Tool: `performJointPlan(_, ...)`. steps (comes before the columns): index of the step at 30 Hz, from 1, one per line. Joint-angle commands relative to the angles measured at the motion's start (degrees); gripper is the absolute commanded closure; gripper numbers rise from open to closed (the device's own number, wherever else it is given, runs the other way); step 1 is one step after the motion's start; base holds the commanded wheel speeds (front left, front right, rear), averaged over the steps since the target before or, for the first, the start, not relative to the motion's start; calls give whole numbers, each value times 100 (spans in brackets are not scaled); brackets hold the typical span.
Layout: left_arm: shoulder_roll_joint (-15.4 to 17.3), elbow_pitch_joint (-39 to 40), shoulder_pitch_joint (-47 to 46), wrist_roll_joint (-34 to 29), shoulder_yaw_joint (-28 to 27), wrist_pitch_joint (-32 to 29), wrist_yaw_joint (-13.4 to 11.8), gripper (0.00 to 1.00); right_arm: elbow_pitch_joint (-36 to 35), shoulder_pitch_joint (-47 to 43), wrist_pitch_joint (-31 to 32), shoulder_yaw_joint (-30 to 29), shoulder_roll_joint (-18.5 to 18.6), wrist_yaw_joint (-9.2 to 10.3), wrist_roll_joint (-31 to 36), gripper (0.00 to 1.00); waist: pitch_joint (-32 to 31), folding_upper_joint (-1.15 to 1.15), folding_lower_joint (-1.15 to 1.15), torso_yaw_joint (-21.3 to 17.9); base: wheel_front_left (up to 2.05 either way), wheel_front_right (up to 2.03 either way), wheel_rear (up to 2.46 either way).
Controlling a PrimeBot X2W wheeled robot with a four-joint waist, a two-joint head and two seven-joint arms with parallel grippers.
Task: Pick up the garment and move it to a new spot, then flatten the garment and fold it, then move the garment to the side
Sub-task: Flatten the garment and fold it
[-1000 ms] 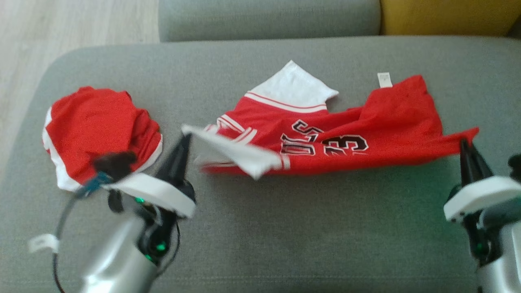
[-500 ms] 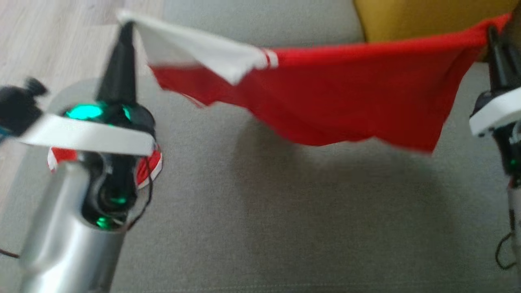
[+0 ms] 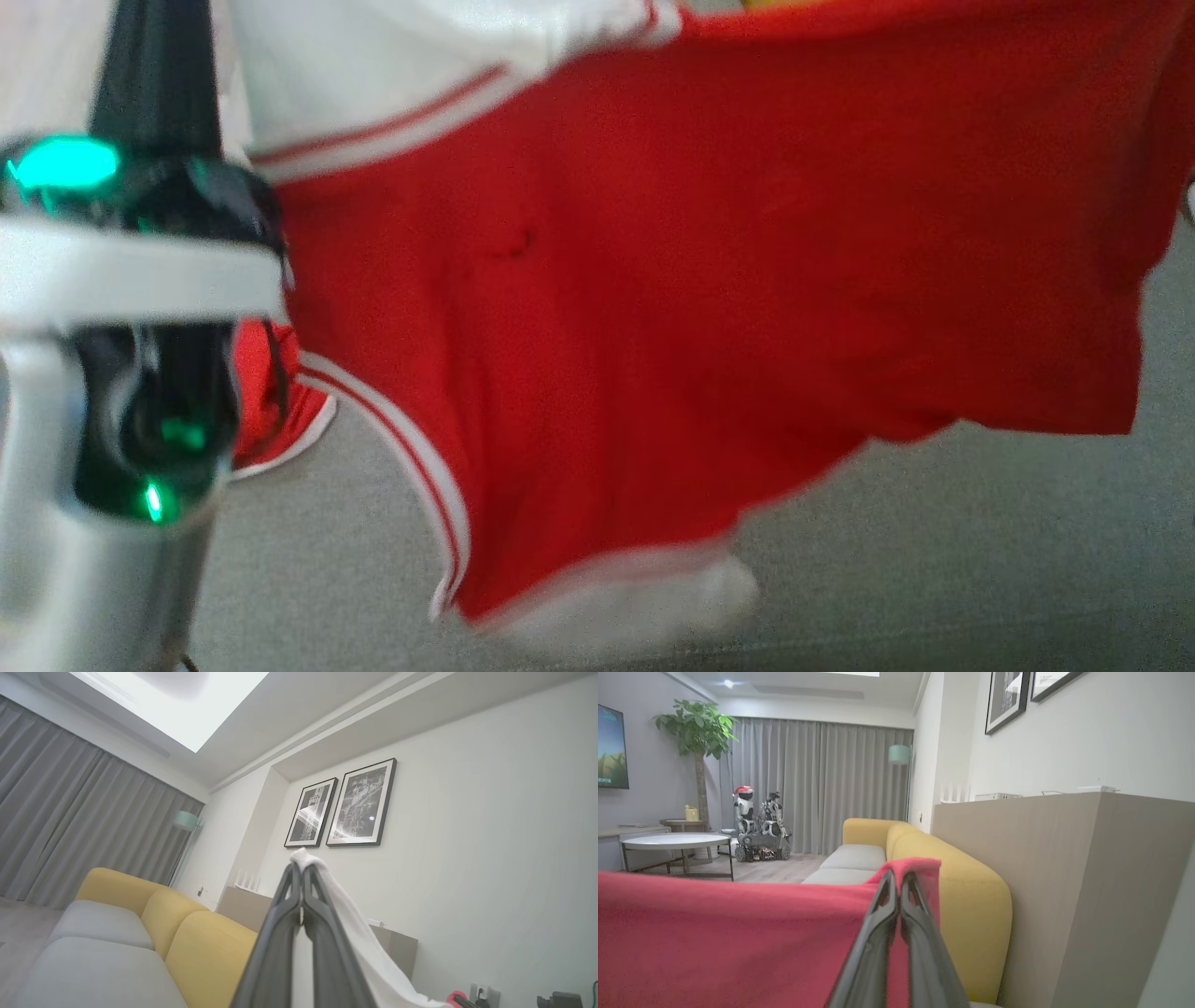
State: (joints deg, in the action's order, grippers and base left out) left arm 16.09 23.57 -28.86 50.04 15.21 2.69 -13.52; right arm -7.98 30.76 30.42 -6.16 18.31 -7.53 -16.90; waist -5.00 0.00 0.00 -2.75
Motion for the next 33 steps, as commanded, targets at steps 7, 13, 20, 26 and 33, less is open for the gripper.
performJointPlan(7, 297, -1178, -1864, -153, -81, -409, 219, 100, 565, 1508, 389, 281, -332, 4, -93, 100, 1102, 0, 0, -177, 0, 0, 0)
performJointPlan(13, 333, -2792, -3783, -497, -6, -228, 718, 100, 1964, 3393, -433, 319, -737, 4, 109, 100, 2299, 0, 0, -216, 0, 0, 0)
performJointPlan(20, 51, -4214, -5213, -649, -93, 441, 1030, 100, 3604, 4881, -1937, 211, -867, 4, 441, 100, 2803, 0, 0, -64, 0, 0, 0)
performJointPlan(26, -241, -5196, -5604, -610, -34, 865, 1359, 100, 4965, 5361, -3358, 122, -841, 4, 179, 100, 3086, 0, 0, 141, 0, 0, 0)
performJointPlan(33, -264, -5640, -4999, -669, 132, 1045, 1629, 100, 5934, 4680, -3930, 229, -850, 4, -378, 100, 3230, 0, 0, 265, 0, 0, 0)
